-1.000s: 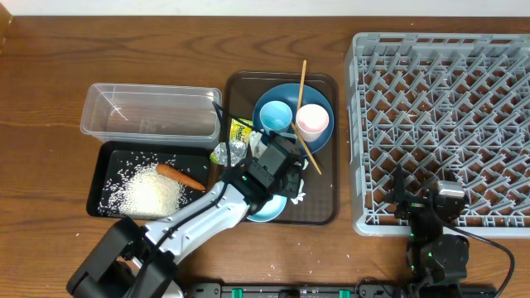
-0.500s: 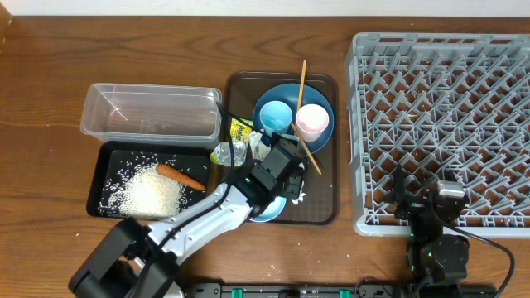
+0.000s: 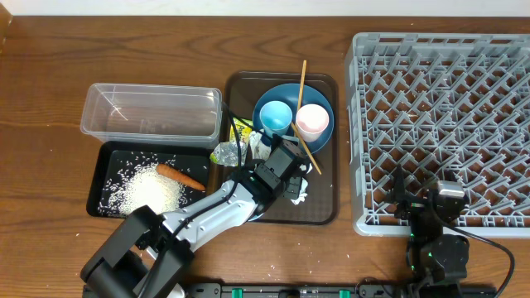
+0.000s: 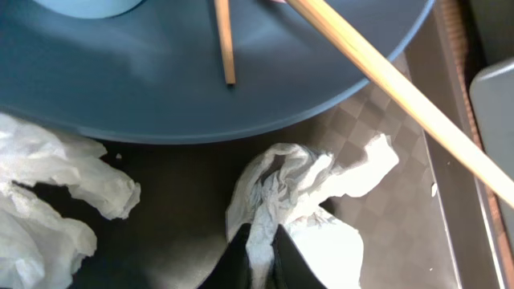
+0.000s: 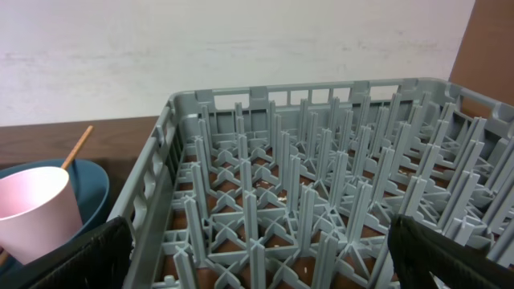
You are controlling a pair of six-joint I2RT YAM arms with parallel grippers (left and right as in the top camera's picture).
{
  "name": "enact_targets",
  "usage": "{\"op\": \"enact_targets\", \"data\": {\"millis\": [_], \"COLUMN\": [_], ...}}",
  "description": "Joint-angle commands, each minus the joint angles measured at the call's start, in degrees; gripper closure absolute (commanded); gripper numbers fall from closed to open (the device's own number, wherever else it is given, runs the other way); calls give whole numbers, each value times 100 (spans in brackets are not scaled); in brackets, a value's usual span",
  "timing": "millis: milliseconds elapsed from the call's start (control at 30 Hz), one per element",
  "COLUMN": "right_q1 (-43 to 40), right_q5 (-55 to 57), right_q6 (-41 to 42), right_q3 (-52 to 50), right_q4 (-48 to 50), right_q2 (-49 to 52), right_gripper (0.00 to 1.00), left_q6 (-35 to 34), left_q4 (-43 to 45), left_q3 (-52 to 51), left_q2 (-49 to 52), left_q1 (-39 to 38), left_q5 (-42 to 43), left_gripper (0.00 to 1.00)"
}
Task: Sort waste into correct bins and load items into the dishwasher rack
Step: 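Lower the left gripper and pinch the white tissue, then lift the tissue and carry it over the clear plastic bin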
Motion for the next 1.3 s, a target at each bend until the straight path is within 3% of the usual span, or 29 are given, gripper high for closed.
{"op": "enact_targets", "data": {"millis": [0, 433, 733, 1033, 1267], "right_q1": [72, 72, 72, 72, 72], "right_q5": [-4, -4, -4, -4, -4], "right_q6": [28, 28, 28, 28, 28], "right_q3": [-7, -7, -7, -7, -7], "right_q4": [-26, -26, -26, -26, -26], "right_q2": [-4, -4, -4, -4, -4], "right_gripper": [1, 1, 1, 1, 1], "left_q6": [44, -17, 313, 308, 310], "left_q4": [-2, -319, -968, -743, -286], "left_q3": [35, 39, 39, 39, 39], "left_q2": [-26, -2214, -3377, -3064, -2280], "left_q1": [4, 221, 1631, 3773, 4634], "left_q5": [-15, -149, -232, -225, -227], "left_gripper": [94, 94, 94, 94, 94]}}
